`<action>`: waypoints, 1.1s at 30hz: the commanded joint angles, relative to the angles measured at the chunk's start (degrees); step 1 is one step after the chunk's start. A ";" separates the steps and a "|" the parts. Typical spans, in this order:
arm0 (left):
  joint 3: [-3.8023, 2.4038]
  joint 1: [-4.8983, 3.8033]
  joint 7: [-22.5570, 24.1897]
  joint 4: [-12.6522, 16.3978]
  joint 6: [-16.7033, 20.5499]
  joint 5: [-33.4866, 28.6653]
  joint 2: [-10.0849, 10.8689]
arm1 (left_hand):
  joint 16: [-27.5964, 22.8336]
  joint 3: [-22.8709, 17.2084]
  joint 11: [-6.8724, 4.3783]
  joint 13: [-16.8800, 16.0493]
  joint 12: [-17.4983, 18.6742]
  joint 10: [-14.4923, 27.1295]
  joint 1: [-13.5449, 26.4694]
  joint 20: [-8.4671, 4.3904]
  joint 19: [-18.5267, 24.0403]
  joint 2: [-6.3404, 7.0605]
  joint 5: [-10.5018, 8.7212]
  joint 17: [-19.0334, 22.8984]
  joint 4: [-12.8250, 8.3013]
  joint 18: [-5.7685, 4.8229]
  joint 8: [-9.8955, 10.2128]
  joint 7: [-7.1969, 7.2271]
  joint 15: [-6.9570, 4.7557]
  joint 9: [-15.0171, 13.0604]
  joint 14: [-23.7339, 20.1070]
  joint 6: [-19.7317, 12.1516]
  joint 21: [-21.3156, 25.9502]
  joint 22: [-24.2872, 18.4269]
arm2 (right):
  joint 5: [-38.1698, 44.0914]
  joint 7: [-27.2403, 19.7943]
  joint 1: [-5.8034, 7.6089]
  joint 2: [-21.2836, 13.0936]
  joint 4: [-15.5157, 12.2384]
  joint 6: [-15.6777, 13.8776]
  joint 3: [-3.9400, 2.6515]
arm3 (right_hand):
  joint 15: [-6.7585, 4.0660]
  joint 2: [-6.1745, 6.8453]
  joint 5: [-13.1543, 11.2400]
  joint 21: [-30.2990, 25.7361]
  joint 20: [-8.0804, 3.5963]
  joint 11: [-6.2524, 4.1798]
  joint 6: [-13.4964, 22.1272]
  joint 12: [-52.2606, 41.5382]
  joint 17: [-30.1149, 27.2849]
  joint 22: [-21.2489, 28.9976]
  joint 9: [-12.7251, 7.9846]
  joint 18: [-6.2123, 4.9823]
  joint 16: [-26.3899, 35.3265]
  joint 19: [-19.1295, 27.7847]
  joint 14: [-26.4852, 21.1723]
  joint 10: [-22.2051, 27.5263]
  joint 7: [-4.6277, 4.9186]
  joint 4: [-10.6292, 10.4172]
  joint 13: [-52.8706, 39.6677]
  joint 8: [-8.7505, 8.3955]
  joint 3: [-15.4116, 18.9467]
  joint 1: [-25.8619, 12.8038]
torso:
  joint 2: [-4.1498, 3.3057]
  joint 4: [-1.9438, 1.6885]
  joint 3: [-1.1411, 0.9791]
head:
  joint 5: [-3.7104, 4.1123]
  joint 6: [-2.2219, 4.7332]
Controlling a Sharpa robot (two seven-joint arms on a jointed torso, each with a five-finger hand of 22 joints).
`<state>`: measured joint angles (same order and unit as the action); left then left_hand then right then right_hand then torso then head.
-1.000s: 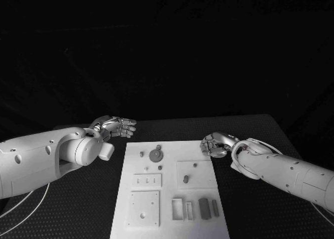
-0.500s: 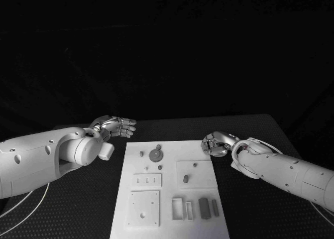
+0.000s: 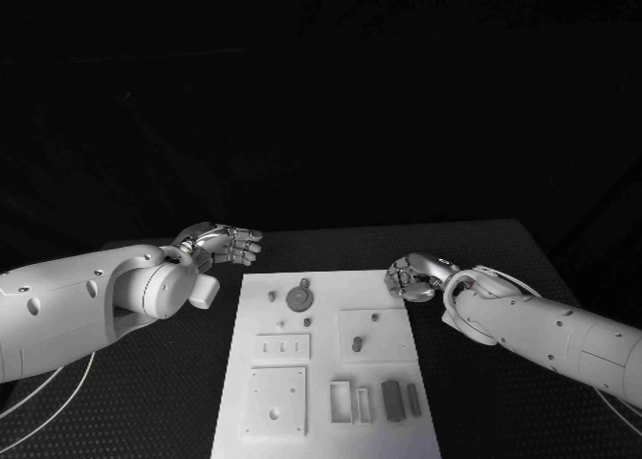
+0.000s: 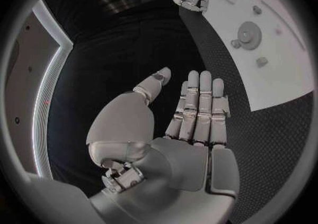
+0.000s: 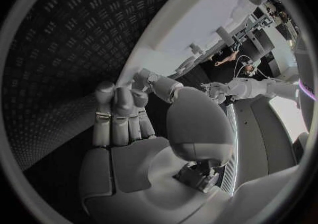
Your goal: Assemble the parts on the task board
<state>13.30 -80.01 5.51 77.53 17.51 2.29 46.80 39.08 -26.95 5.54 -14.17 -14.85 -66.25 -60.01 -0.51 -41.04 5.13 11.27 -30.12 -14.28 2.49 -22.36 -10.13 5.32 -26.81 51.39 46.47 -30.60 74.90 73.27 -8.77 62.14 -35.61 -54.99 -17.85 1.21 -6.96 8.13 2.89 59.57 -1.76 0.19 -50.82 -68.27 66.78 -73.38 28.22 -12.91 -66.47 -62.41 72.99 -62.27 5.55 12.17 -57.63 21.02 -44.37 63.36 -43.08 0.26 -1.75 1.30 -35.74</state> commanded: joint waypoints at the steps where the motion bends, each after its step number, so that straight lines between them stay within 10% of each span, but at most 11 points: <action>1: -0.03 -0.04 -0.33 0.18 -1.91 1.62 -0.11 | 0.26 -0.27 -0.14 -0.10 0.07 -0.19 0.51 -0.07 0.28 -0.41 -0.35 0.04 0.24 0.48 -0.04 0.25 -0.31 -0.10 0.25 0.43 -0.21 0.80 | 0.77 2.19 0.09 -0.54 -1.72 -0.71 -0.01 | -0.41 -0.07 -0.10 0.28 -0.24 -1.64 -9.90 -0.01 0.06 0.06 0.06 -2.09 -0.17 0.03 -0.05 1.06 -0.74 0.25 0.07 0.19 -0.19 -0.29 | 0.04 0.05 0.02 | -0.04 0.07; 13: -0.17 -0.07 -6.90 -1.57 -3.64 9.77 -3.13 | 2.45 0.83 -2.03 -1.19 -0.55 -4.46 6.43 -1.49 -0.67 -0.26 -1.37 -0.27 3.85 0.12 -0.78 2.45 -1.74 -0.61 2.36 5.41 -1.08 0.65 | 6.92 8.27 4.18 -1.77 -9.52 2.09 -0.10 | -0.66 -0.02 -0.10 0.40 -0.43 -1.84 -10.20 -0.05 0.09 0.16 0.24 -2.09 -0.28 -0.35 0.16 0.85 -0.92 0.63 0.10 0.35 -0.34 -0.25 | 0.56 0.17 0.19 | -0.05 0.83; 16: -0.07 -0.07 -7.88 -1.90 -2.88 10.28 -4.61 | 2.66 1.65 -2.13 -1.27 -0.09 -4.92 8.74 -1.58 -0.62 1.15 -8.25 -0.17 5.10 0.02 -0.19 2.57 -1.78 -0.44 2.19 5.98 -1.02 0.44 | 7.46 9.06 4.59 -1.80 -11.92 2.27 -0.12 | -0.71 0.07 -0.09 0.41 -0.50 -1.90 -10.29 -0.05 0.10 0.20 0.28 -2.09 -0.30 -0.47 0.23 0.76 -0.97 0.77 0.12 0.39 -0.47 -0.19 | 0.85 0.13 0.21 | -0.42 0.91; 19: -0.04 -0.06 -9.03 -2.33 -2.84 11.39 -6.17 | 2.75 3.03 -2.12 -1.26 0.15 -4.95 11.18 -1.62 -0.61 2.71 -8.45 -0.16 6.12 0.08 0.09 2.52 -1.78 -0.38 2.14 5.90 -0.91 0.29 | 8.19 10.51 4.85 -1.60 -14.21 1.61 -0.14 | -0.75 0.18 -0.08 0.40 -0.56 -1.94 -10.37 -0.04 0.09 0.27 0.31 -2.09 -0.31 -0.57 0.30 0.67 -1.01 0.81 0.15 0.41 -0.69 -0.15 | 1.15 0.14 0.30 | -0.56 0.84; 33: -0.02 0.71 -13.84 -3.05 -4.77 16.60 -10.83 | 3.06 3.88 -1.53 -0.99 1.27 -3.76 11.64 -1.77 -0.79 2.33 -8.44 -0.21 5.79 0.36 1.59 1.66 -1.96 0.22 2.17 4.14 -0.87 0.12 | 12.64 17.22 5.15 1.06 -20.33 -0.08 -0.19 | -0.90 0.77 -0.09 0.44 -0.84 -2.08 -10.70 0.06 -0.02 0.53 0.41 -2.09 -0.31 -1.17 0.79 0.18 -1.15 0.75 0.34 0.43 -1.75 -0.19 | 2.32 0.20 0.45 | -2.00 1.20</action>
<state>13.30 -79.38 -5.68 74.24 15.04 15.23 36.18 41.94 -23.34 3.91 -15.19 -13.80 -70.13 -48.61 -1.84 -41.77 7.62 3.00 -30.35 -8.47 2.13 -20.92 -8.56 3.58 -26.63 53.56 50.62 -31.49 74.93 83.39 5.86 67.30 -34.75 -74.87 -17.47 1.06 -7.56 8.44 2.89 59.77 -2.58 -0.52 -51.57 -68.27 66.83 -72.91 28.58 -12.91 -66.47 -63.26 73.84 -62.98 4.81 12.95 -57.37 21.27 -45.80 63.05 -41.00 0.42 -1.32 -0.43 -34.60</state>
